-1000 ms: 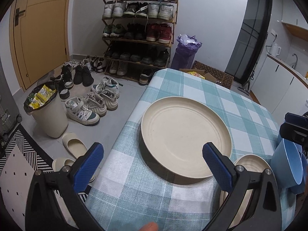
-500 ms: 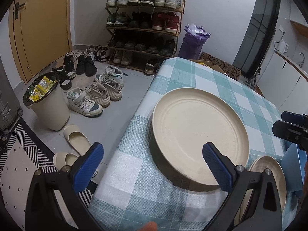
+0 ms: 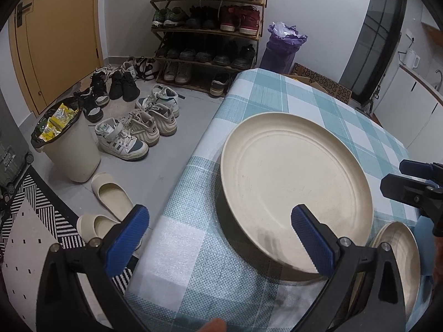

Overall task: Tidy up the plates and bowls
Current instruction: 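Move both tools forward to the rim of the other cream plate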

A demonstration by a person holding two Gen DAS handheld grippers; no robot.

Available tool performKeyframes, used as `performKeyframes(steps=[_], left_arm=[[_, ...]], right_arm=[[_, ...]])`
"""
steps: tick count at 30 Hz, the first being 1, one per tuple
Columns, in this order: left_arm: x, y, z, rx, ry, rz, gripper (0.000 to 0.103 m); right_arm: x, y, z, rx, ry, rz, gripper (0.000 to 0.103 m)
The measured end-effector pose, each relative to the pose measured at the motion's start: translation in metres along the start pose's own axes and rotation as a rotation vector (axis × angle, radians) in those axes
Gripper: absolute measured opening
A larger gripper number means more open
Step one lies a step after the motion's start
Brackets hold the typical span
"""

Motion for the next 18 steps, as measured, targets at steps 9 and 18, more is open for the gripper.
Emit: performKeyframes(steps=[9,18], left_arm=[[0.0,0.005,-0.012,0.034,0.005,0.004,0.103],[0.001,0.006,-0.018,0.048,0.013,0.013,0.103]], right_arm=[[0.0,0.006,-0.029,0.064,-0.003,-0.007,0.102],[-0.012,0.011,-0.051,0.108,-0.016,-0.072,0.102]])
Point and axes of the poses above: each gripper's, at about its wrist camera, not at the fingertips, and z roughly against the way its jaws point, x to its left, y to its underside, the point moved 8 cm from there along -z, roughly the way its jaws point, and after that the axes turned 10 degrees about z, right-handed, at the moved point
